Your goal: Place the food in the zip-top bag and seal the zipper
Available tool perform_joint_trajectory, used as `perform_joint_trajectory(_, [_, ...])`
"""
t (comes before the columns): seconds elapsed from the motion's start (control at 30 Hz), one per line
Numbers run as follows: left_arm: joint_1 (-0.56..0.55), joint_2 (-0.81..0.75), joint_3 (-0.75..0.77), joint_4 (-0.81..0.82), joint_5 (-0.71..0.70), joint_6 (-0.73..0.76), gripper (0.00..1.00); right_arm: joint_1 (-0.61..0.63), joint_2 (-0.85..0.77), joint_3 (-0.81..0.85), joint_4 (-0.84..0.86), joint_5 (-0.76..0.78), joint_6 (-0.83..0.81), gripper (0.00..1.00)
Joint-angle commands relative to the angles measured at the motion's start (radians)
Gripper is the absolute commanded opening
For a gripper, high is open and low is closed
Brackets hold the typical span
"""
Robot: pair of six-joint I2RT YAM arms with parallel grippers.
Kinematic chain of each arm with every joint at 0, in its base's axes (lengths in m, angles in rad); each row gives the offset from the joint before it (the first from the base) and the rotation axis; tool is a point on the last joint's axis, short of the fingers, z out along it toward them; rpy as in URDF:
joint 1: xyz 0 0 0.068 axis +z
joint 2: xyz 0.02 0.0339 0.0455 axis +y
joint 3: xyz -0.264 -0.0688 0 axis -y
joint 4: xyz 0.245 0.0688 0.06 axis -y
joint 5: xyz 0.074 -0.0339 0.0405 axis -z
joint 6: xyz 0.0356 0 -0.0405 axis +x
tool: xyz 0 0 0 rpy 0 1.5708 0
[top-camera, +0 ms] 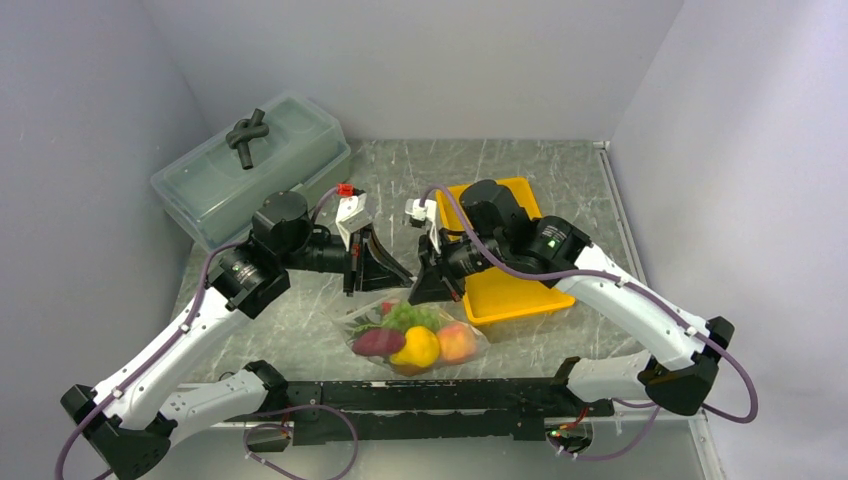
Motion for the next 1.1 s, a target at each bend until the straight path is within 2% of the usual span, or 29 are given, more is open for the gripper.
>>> perform_joint_trajectory(0.0, [0.000,-0.008,-0.003,0.003,0.031,0.001,0.00,-0.019,-0.063,0.024,0.121,0.009,0.035,0.00])
perform_joint_trajectory(0.57, [-0.001,-0.017,0.003,-0.060,-0.032,0.040,0.00,-0.078,-0.121,0.056,0.087,-0.039,0.027,0.00])
perform_joint_trajectory(1.07, [-0.002,-0.051,0.014,-0.164,-0.096,0.097,0.00,-0.174,-0.187,0.075,0.032,-0.007,0.025,0.00])
